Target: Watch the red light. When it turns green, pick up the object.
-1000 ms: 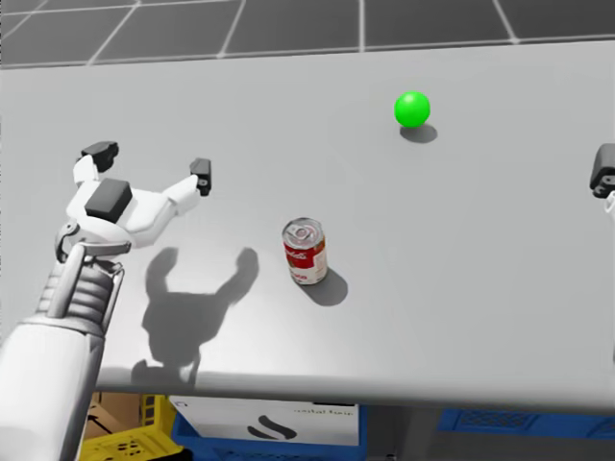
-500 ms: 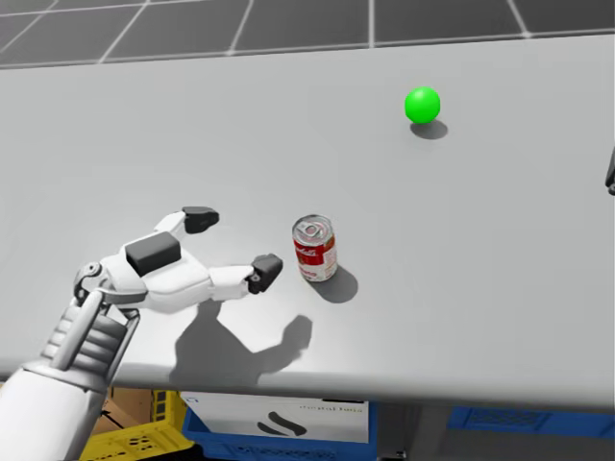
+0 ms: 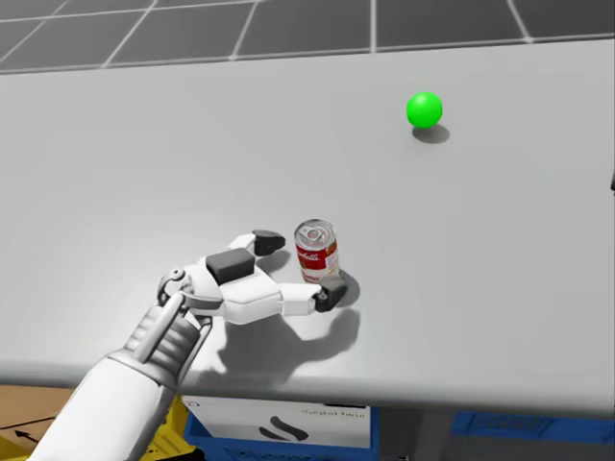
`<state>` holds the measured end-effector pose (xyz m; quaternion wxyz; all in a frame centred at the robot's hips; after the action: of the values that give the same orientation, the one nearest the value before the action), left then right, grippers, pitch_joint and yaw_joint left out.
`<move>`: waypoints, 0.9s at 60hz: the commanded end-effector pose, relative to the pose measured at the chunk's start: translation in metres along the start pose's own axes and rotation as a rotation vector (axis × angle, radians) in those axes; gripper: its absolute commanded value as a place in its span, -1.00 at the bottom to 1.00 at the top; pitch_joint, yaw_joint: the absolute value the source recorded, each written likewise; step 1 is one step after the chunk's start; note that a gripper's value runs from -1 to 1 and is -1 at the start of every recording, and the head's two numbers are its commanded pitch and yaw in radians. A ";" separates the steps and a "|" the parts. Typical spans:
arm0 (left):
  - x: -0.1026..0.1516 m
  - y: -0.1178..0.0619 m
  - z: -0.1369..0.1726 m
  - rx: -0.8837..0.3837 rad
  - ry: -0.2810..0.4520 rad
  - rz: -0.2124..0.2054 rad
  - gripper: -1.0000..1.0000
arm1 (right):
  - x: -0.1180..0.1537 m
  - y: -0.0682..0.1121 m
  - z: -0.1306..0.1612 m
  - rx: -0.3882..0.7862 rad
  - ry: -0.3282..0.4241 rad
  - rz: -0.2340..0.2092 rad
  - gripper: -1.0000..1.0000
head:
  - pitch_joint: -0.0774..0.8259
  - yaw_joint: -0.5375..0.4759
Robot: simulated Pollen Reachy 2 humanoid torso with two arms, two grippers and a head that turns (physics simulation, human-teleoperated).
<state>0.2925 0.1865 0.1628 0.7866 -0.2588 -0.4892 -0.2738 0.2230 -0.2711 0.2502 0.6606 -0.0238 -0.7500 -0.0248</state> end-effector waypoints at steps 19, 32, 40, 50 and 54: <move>0.013 -0.010 -0.041 0.012 -0.011 0.003 -1.00 | 0.000 -0.001 0.001 0.002 0.000 -0.026 -1.00 | 0.65 0.33; 0.014 -0.015 -0.030 -0.020 -0.025 0.012 1.00 | -0.001 -0.001 0.001 0.002 0.004 -0.026 -1.00 | 0.63 0.32; 0.015 -0.019 -0.028 -0.031 -0.024 0.002 1.00 | -0.001 -0.002 0.000 0.001 0.003 -0.026 -1.00 | 0.52 0.33; 0.014 -0.021 -0.028 -0.049 -0.020 0.009 1.00 | -0.001 -0.002 0.000 -0.001 0.003 -0.027 -1.00 | 0.15 0.33; 0.016 -0.023 -0.027 -0.055 -0.019 0.009 1.00 | -0.002 -0.002 0.000 -0.001 0.004 -0.027 -1.00 | -0.01 0.34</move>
<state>0.3031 0.1530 0.1664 0.7813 -0.2681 -0.4927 -0.2737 0.2231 -0.2744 0.2503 0.6607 -0.0172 -0.7499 -0.0284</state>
